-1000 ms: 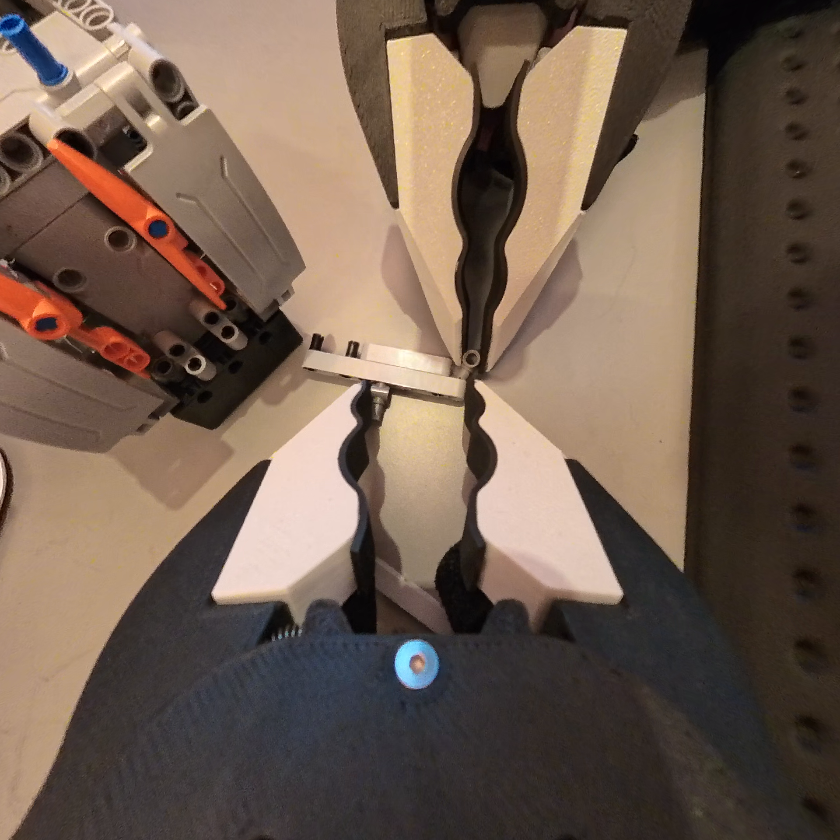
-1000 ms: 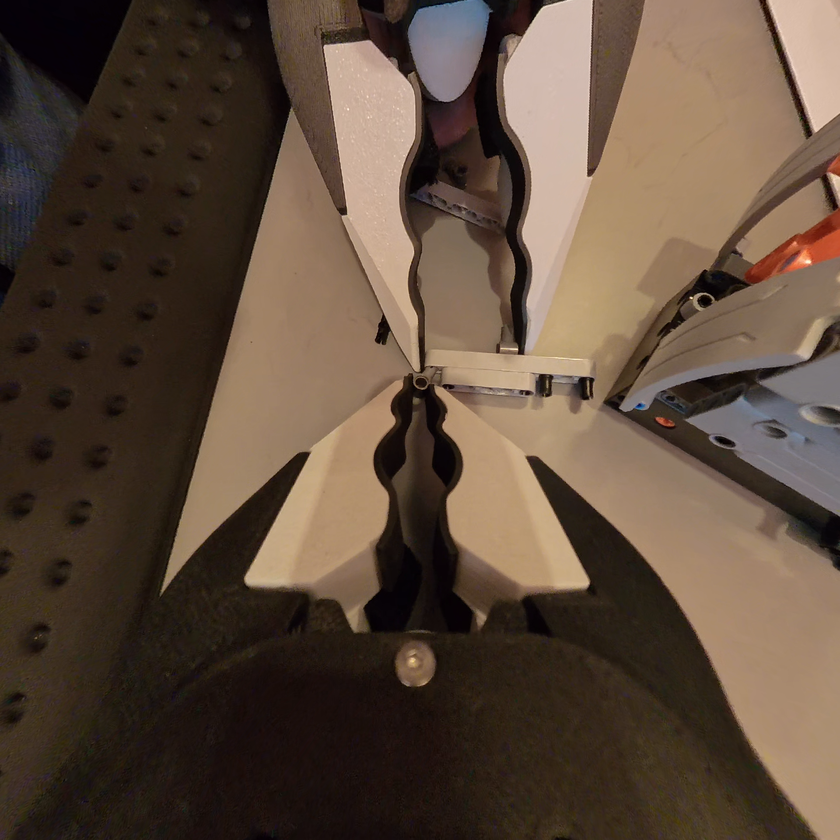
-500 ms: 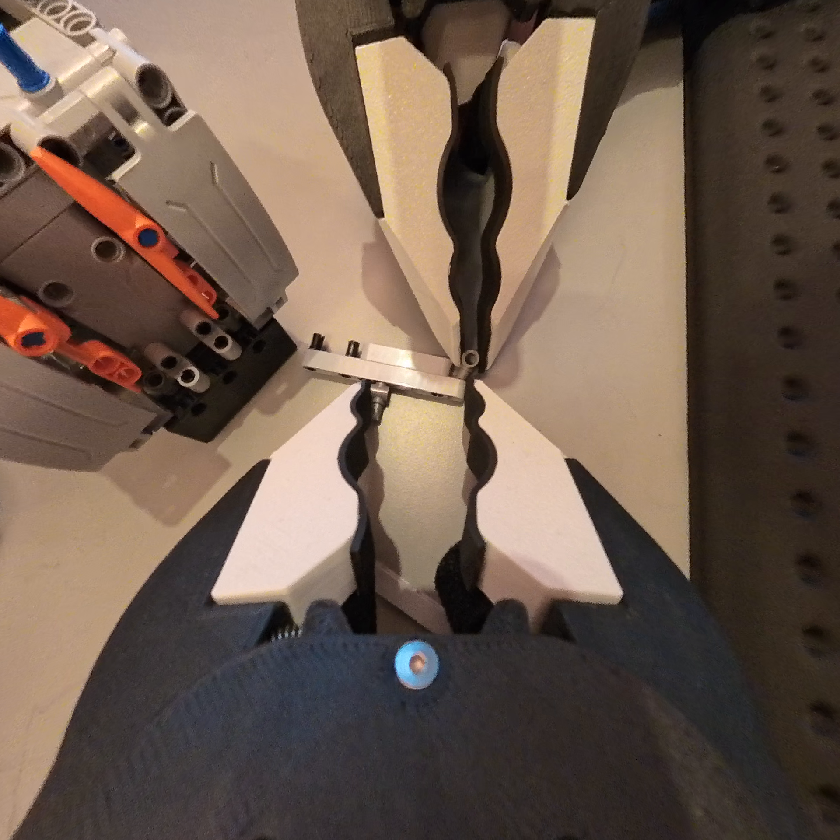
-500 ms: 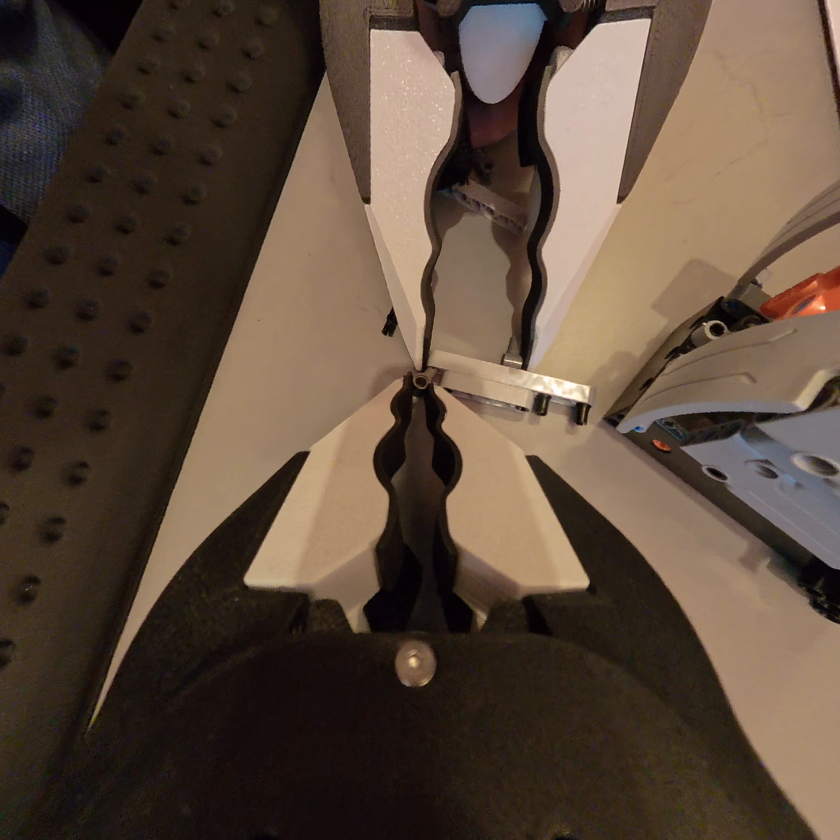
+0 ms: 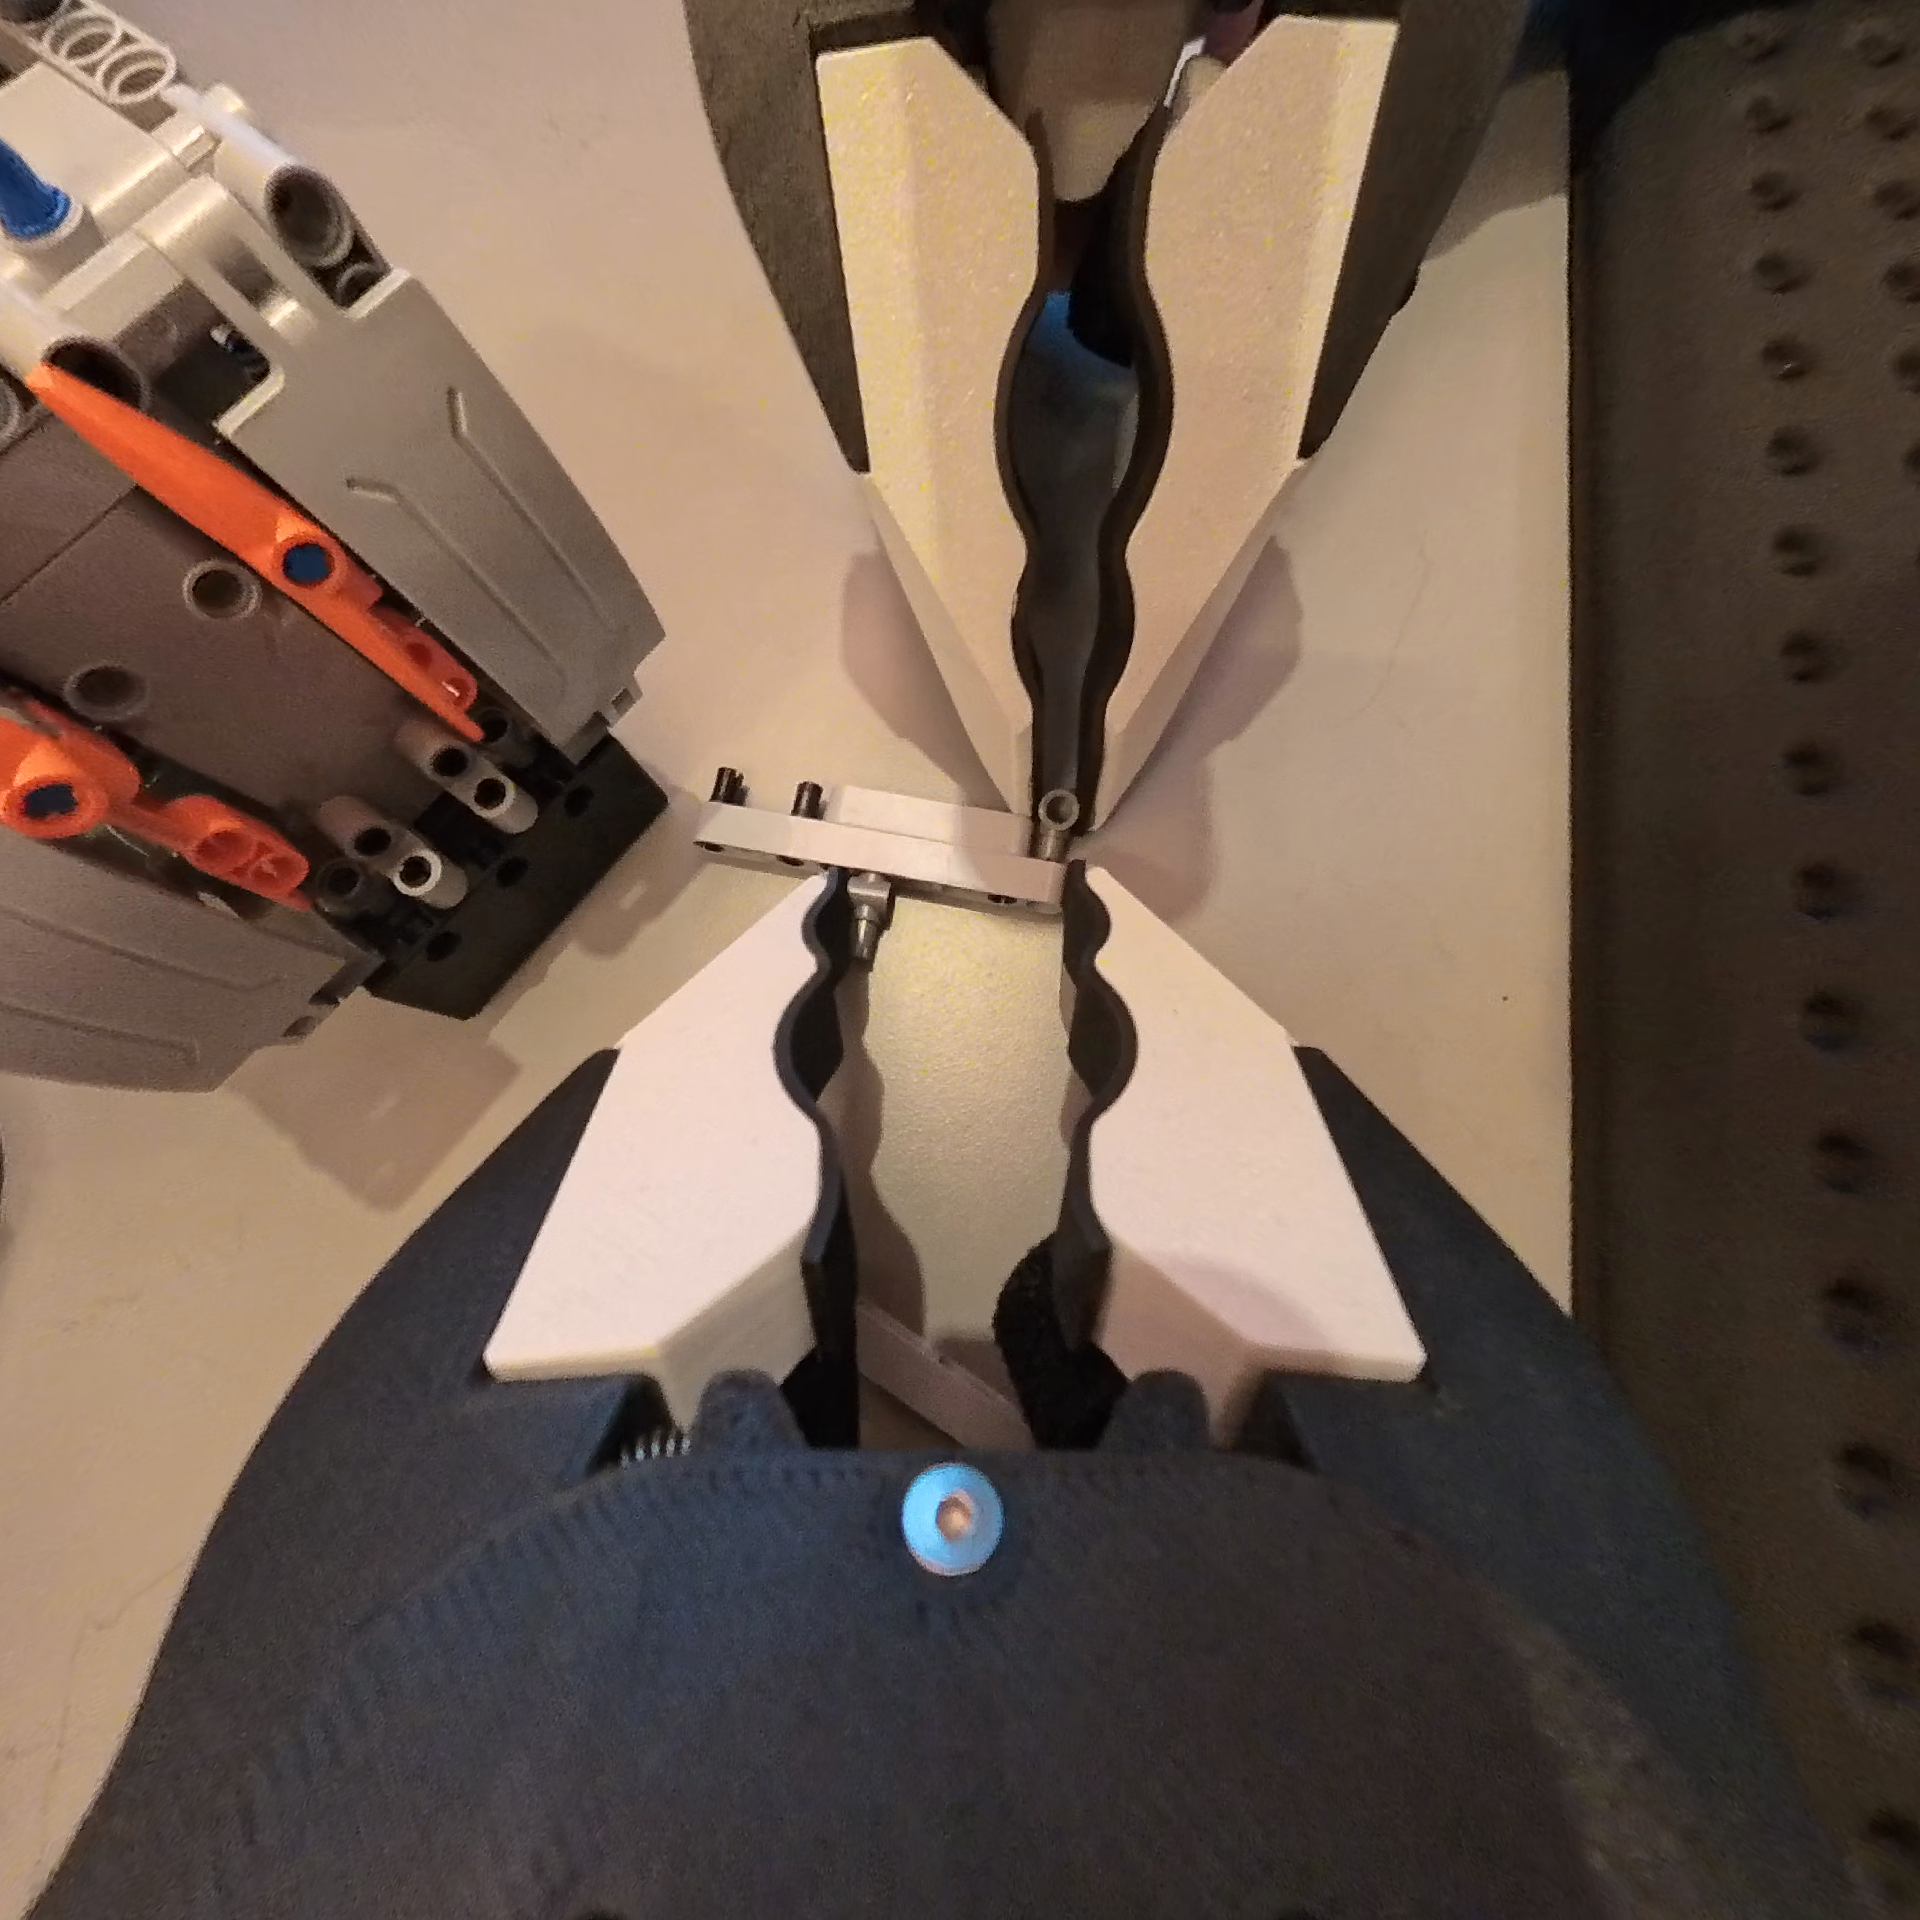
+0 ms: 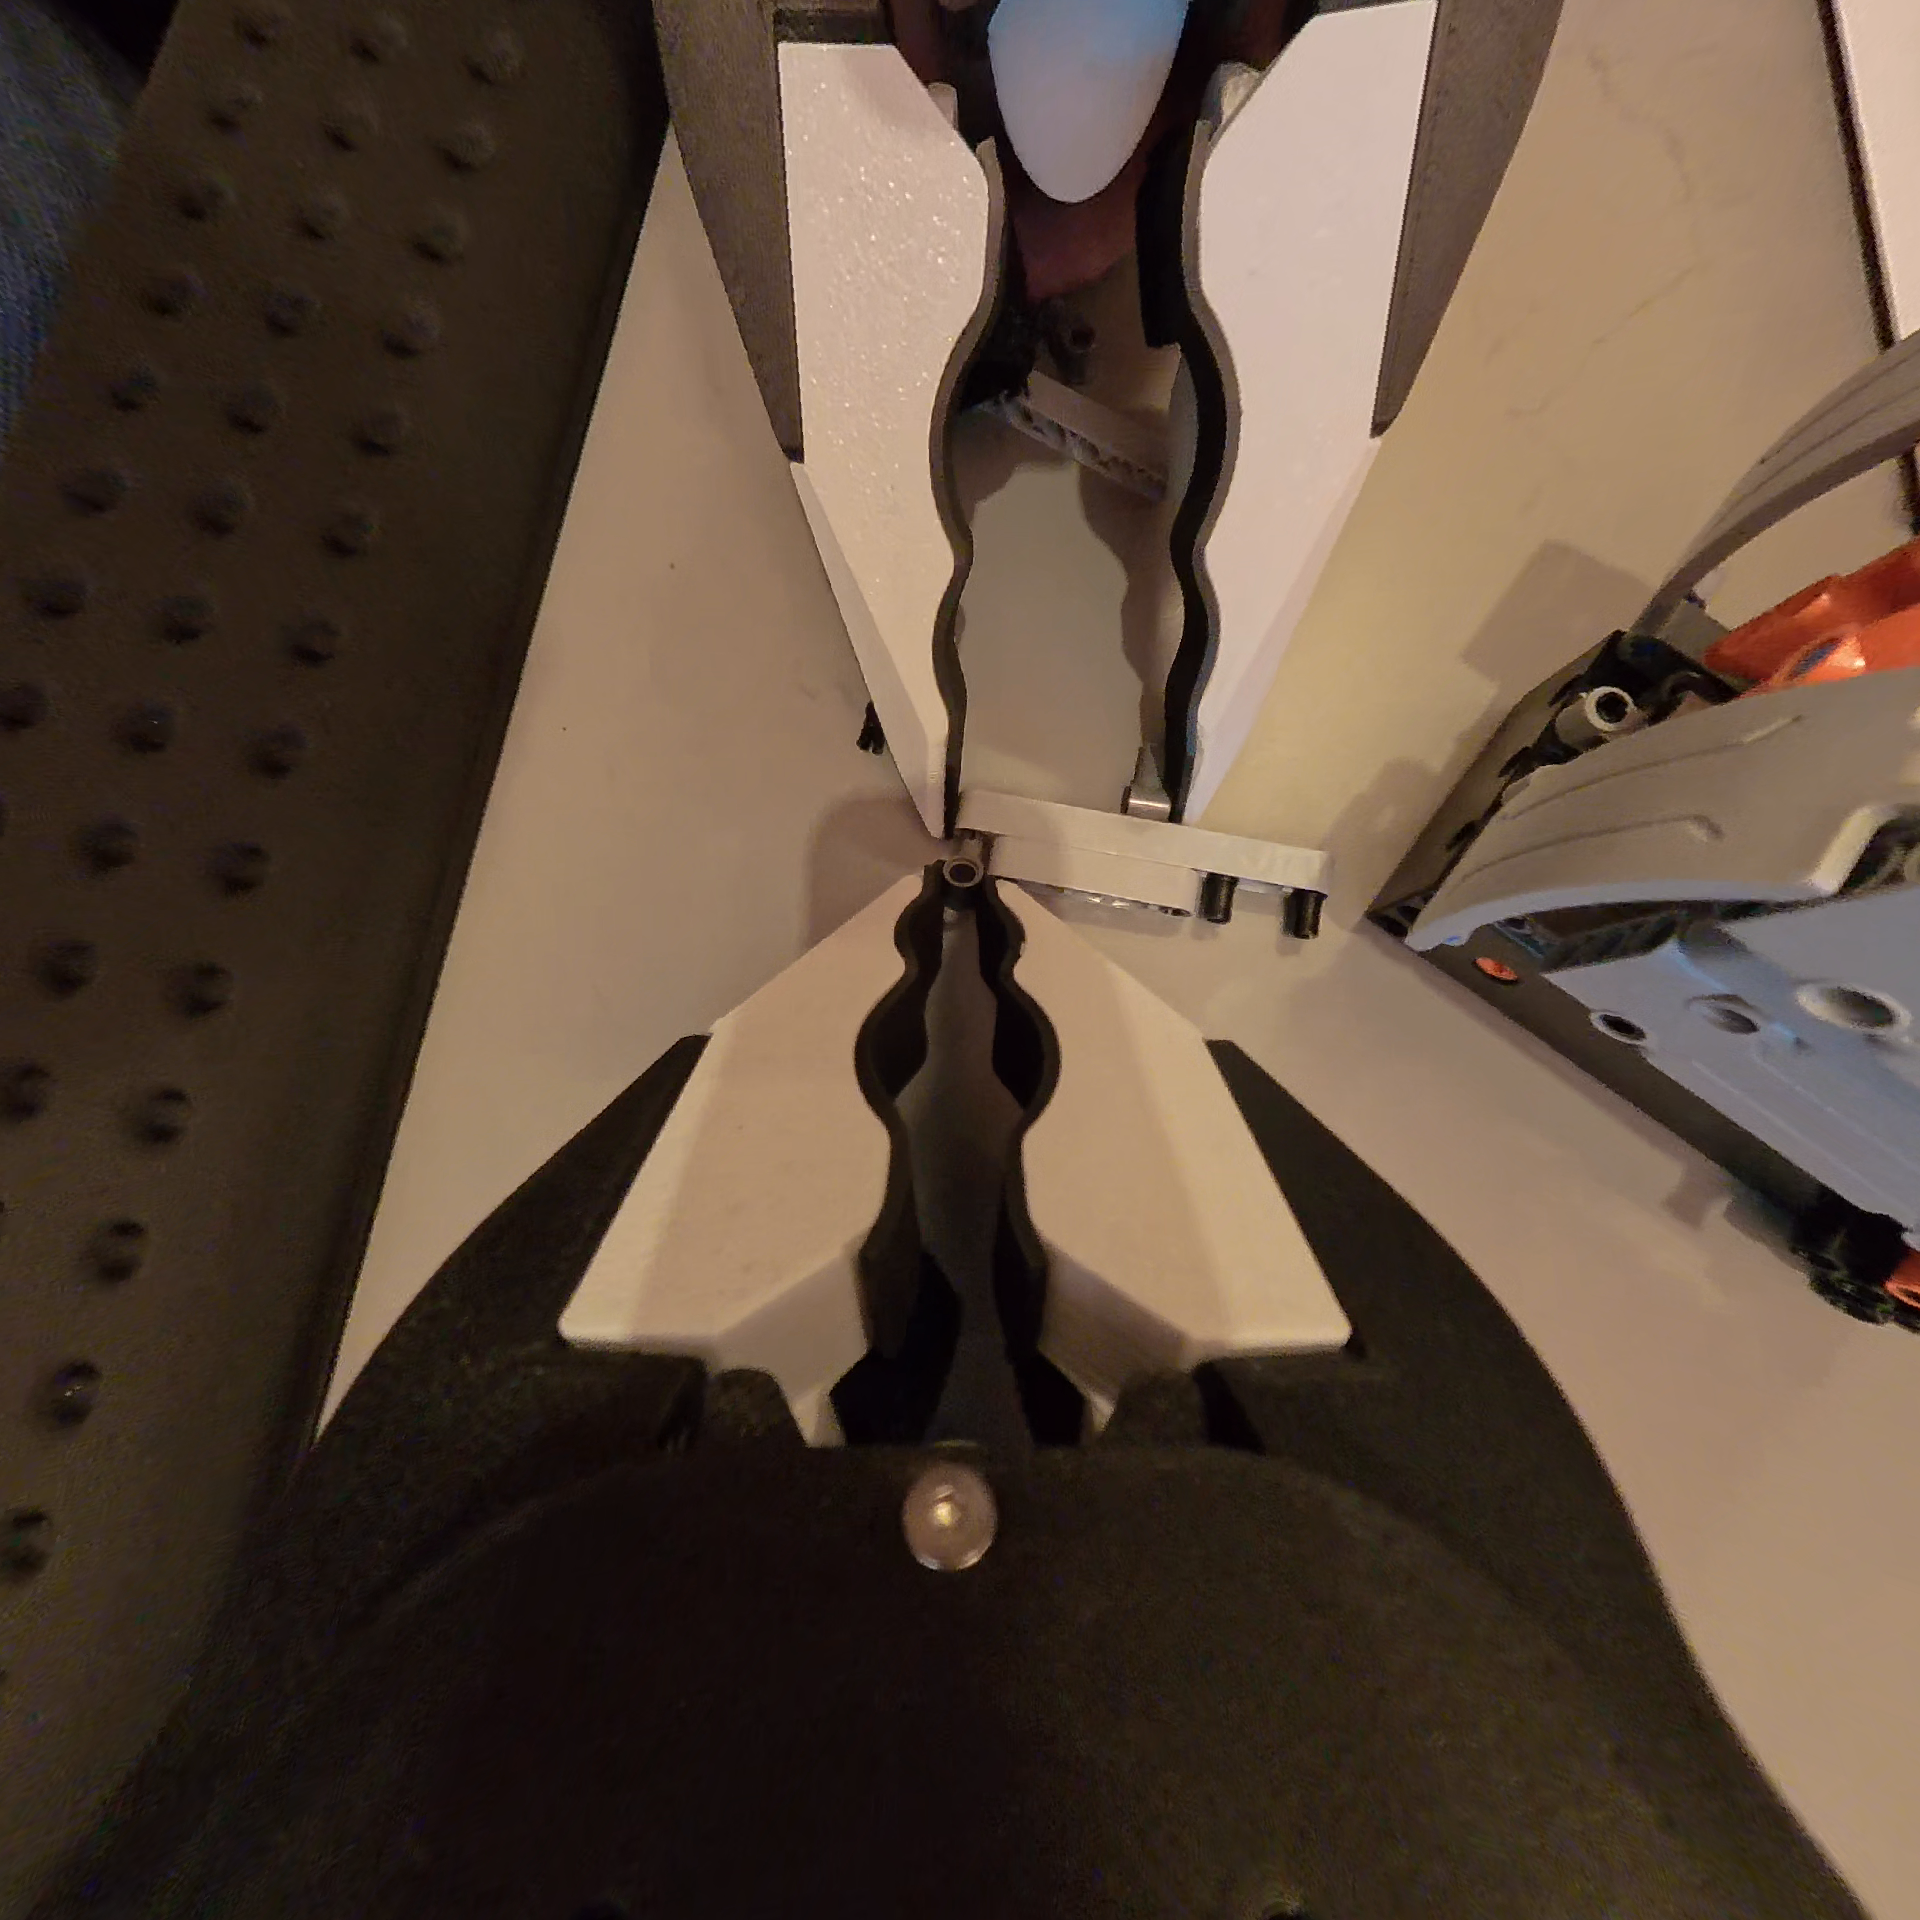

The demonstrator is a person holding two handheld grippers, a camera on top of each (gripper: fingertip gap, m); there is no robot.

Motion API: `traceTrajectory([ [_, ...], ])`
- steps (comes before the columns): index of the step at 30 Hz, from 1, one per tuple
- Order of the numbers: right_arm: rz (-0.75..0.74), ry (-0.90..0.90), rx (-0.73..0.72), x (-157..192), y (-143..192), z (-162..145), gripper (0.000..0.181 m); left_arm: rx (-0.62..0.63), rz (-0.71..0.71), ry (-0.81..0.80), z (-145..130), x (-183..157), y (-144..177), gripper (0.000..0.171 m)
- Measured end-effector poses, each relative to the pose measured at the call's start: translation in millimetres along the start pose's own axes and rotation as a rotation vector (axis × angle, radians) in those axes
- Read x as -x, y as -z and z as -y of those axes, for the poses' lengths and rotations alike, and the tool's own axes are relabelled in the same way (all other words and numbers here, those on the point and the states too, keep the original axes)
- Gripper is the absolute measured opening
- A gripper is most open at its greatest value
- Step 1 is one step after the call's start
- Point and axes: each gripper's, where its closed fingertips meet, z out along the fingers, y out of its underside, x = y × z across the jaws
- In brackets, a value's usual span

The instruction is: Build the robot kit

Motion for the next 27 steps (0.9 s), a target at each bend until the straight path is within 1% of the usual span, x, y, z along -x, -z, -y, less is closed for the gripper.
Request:
traceTrajectory([
  [6,0.022,-0.031,-0.051,1,2,2,0.004,-0.015,-0.019,0.014,0,0,1,0.039],
  [10,0.032,-0.072,-0.133,-1,13,12,0.003,-0.096,-0.055,0.083,12,2,9,0.039],
  [14,0.030,-0.086,-0.168,-1,17,15,0.003,-0.124,-0.070,0.101,15,2,11,0.039],
  [17,0.018,-0.091,-0.215,-2,23,23,0.003,-0.171,-0.074,0.124,21,4,17,0.039],
  [22,0.033,-0.089,-0.253,1,27,29,0.003,-0.206,-0.051,0.098,29,3,24,0.039],
  [25,0.040,-0.080,-0.277,2,30,32,0.003,-0.227,-0.062,0.112,32,2,27,0.039],
  [27,0.054,-0.069,-0.276,5,30,32,0.002,-0.223,-0.059,0.097,32,0,27,0.039],
])
